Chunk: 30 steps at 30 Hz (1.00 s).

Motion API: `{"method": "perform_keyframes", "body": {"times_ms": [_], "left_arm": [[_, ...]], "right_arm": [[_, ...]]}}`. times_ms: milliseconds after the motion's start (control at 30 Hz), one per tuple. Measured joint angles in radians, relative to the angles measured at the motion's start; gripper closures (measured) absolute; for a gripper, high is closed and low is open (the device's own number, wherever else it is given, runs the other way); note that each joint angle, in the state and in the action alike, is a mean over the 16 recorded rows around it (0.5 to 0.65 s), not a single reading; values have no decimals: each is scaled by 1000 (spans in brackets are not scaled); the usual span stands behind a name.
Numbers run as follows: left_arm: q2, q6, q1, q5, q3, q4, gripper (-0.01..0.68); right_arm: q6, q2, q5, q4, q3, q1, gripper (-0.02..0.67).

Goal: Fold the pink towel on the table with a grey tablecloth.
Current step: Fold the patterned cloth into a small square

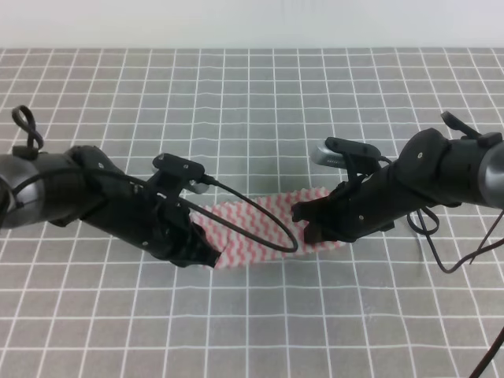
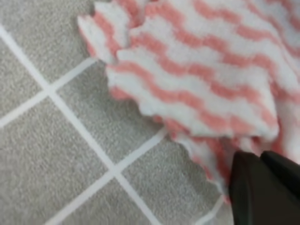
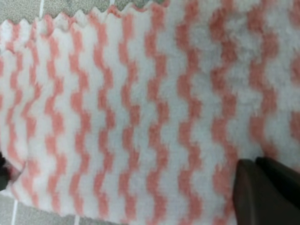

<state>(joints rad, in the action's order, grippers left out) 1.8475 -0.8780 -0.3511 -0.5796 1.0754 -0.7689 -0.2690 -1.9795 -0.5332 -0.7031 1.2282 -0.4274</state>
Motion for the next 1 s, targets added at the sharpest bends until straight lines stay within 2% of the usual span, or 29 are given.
{"method": "perform_keyframes", "body": {"times_ms": [667,1000], "left_arm": [[-52,250,0,-24,-1,216,672],[-94,261,0,70,-2,192,672]], "right_arm": [[2,0,-1,0,0,0,669],[2,0,-2,0,0,0,669]]}}
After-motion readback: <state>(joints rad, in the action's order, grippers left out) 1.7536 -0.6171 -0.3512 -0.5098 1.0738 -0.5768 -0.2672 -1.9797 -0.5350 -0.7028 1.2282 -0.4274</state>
